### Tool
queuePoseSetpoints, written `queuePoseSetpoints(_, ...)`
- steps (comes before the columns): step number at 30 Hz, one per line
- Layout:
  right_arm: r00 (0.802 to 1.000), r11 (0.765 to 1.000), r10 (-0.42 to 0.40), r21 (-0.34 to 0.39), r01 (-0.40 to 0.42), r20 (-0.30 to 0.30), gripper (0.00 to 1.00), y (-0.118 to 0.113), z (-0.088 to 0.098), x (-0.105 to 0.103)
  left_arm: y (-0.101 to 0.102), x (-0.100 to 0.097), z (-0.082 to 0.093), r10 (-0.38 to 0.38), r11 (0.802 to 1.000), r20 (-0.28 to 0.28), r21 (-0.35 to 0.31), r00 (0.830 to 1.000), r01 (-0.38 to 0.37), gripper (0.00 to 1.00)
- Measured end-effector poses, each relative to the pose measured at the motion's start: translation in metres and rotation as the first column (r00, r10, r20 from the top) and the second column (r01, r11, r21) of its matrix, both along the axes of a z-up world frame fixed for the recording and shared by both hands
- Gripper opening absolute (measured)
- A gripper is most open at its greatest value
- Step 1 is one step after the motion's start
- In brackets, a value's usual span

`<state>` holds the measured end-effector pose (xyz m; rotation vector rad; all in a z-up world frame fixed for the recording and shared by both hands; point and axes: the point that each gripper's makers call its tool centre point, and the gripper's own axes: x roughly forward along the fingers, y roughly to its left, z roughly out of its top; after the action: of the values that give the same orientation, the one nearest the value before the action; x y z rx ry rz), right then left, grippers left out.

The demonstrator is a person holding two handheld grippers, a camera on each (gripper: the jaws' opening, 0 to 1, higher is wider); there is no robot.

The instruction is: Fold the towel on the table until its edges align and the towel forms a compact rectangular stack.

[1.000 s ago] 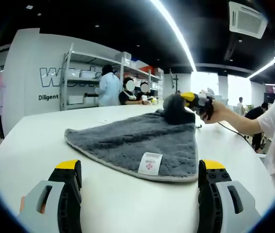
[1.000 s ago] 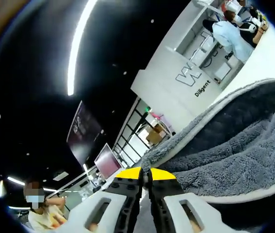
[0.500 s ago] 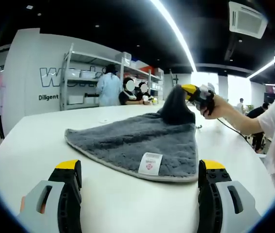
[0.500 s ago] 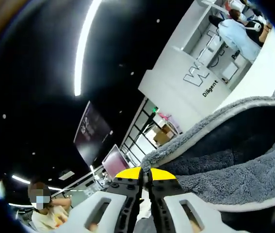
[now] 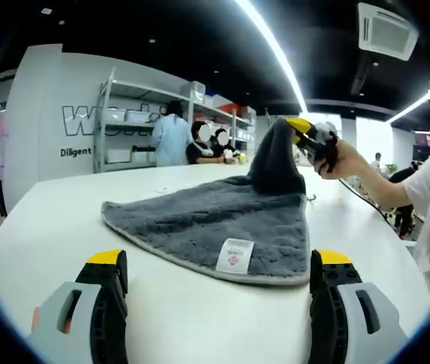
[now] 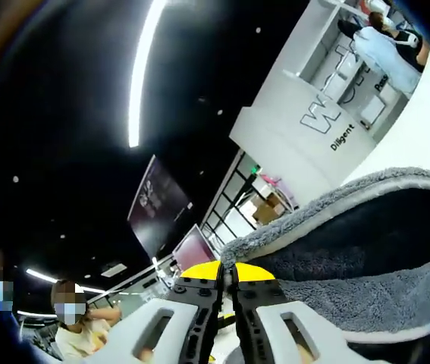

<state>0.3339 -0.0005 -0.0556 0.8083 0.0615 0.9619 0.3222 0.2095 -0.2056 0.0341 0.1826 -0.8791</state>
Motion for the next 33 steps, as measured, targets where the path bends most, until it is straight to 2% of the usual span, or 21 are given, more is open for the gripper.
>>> queuePoseSetpoints(14, 0.998, 0.998, 0.056, -0.008, -0.056, 0.023, 0.01, 0.029, 0.012, -0.008, 0.000, 0.002, 0.001, 0.000, 1.000, -0.002, 0.001, 1.000, 0.000, 0.99)
queuePoseSetpoints(26, 0.995, 0.995, 0.096, -0.027, -0.096, 0.033, 0.01, 0.056, 0.013, -0.012, -0.001, 0.002, 0.001, 0.000, 1.000, -0.001, 0.000, 1.000, 0.000, 0.99)
queuePoseSetpoints(33, 0.993, 0.991, 0.111, -0.073, -0.108, 0.040, 0.01, 0.073, 0.005, -0.015, -0.002, 0.001, 0.001, -0.001, 1.000, -0.001, -0.001, 1.000, 0.001, 0.99)
